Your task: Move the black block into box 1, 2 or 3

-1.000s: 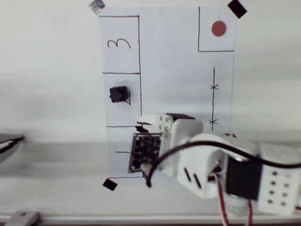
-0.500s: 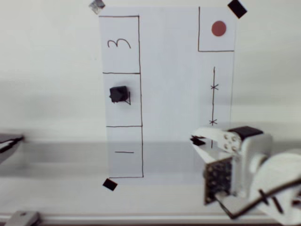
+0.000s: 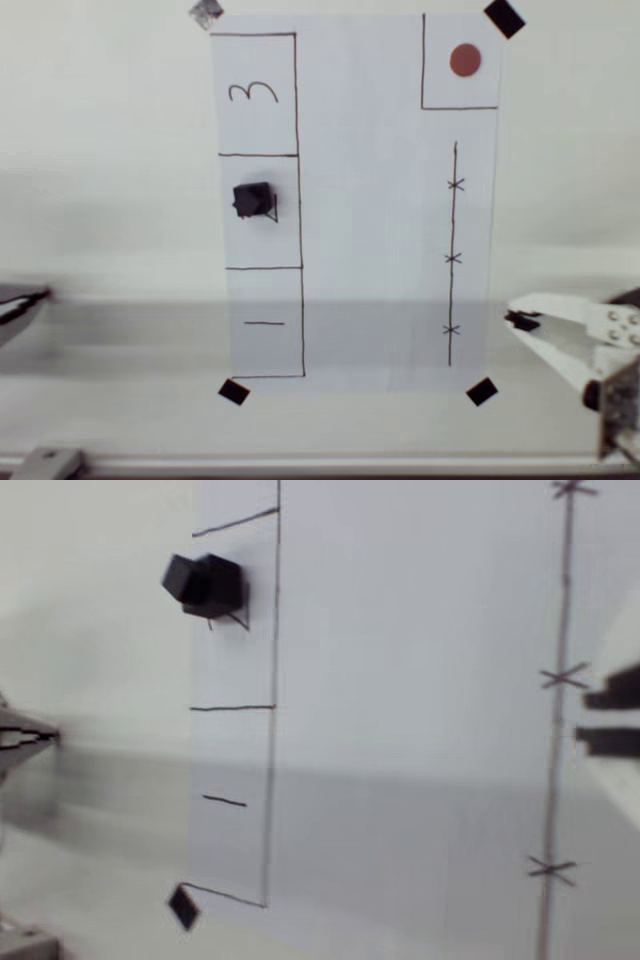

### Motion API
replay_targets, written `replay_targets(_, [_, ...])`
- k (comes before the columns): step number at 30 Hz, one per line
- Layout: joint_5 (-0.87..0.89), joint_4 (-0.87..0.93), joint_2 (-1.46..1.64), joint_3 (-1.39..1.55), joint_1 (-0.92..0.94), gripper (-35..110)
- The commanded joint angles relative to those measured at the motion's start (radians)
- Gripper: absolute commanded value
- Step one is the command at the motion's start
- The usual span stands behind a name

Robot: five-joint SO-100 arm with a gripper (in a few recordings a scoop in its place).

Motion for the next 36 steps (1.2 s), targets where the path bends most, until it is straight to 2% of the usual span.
replay_targets(1, [-0.021, 0.057, 0.149, 0.081, 0.002, 0])
replay_targets(17, [-0.048, 0.127, 0.581, 0.394, -0.008, 0])
replay_targets(27, [-0.043, 0.155, 0.635, 0.477, -0.005, 0])
replay_targets(30, [-0.058, 0.241, 0.635, 0.477, -0.002, 0])
replay_targets(36, [0.023, 0.446, 0.635, 0.477, -0.003, 0])
